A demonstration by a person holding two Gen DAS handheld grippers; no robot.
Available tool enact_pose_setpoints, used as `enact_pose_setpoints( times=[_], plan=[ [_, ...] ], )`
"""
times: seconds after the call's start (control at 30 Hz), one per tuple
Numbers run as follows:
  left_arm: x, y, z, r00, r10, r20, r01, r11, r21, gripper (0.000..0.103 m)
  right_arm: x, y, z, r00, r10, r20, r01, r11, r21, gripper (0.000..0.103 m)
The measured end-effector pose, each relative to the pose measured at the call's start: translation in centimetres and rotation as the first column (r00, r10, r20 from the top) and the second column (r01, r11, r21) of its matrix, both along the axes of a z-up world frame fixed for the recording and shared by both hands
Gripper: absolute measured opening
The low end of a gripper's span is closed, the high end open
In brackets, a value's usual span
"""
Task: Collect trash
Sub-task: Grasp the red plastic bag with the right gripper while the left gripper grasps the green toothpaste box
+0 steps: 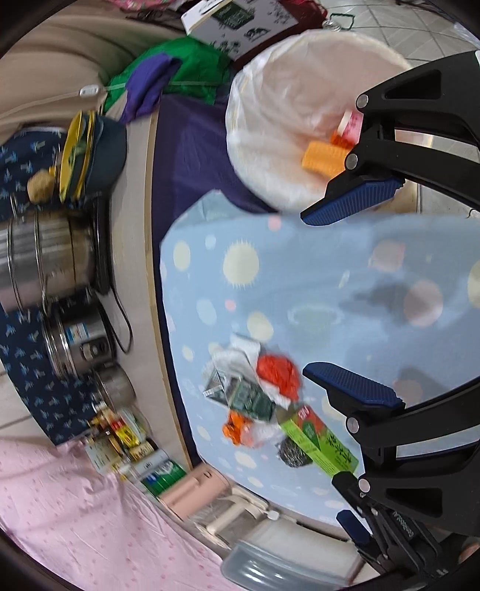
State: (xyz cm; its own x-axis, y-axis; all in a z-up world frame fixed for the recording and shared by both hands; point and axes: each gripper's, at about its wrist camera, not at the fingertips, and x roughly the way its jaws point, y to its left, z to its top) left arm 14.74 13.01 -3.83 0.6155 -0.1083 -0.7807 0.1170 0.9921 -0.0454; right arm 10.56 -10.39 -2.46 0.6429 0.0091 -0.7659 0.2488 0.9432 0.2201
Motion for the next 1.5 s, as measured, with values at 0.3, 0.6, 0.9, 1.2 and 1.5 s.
enact_pose_setpoints(
  times=[0.3,0.6,0.9,1.2,1.5],
  plan=[
    [3.0,5.1,-3.5,1.000,0.013,-0.013,-0.013,1.000,0.001,0.093,5.6,5.0,-3.5,0.996,0.090,-0.026,-0.091,0.996,-0.026,0.073],
    [5.6,5.9,-7.0,0.999,-0.037,-0.017,0.037,0.999,-0.006,0.093,9.8,6.5,-7.3,0.992,0.116,-0.051,-0.118,0.992,-0.049,0.072],
    [6.5,5.2,-9.0,0.995,-0.090,-0.036,0.088,0.994,-0.062,0.089,12.3,6.3,-10.0,0.990,0.128,-0.059,-0.130,0.991,-0.033,0.064],
    [6.2,4.1,-9.3,0.989,-0.129,-0.079,0.120,0.987,-0.107,0.054,12.2,7.5,-10.1,0.980,0.198,-0.027,-0.198,0.980,-0.018,0.031],
    [3.6,2.4,-7.8,0.983,-0.164,-0.084,0.154,0.981,-0.115,0.028,9.6,6.8,-9.0,0.975,0.221,-0.014,-0.220,0.975,0.016,0.023]
  ],
)
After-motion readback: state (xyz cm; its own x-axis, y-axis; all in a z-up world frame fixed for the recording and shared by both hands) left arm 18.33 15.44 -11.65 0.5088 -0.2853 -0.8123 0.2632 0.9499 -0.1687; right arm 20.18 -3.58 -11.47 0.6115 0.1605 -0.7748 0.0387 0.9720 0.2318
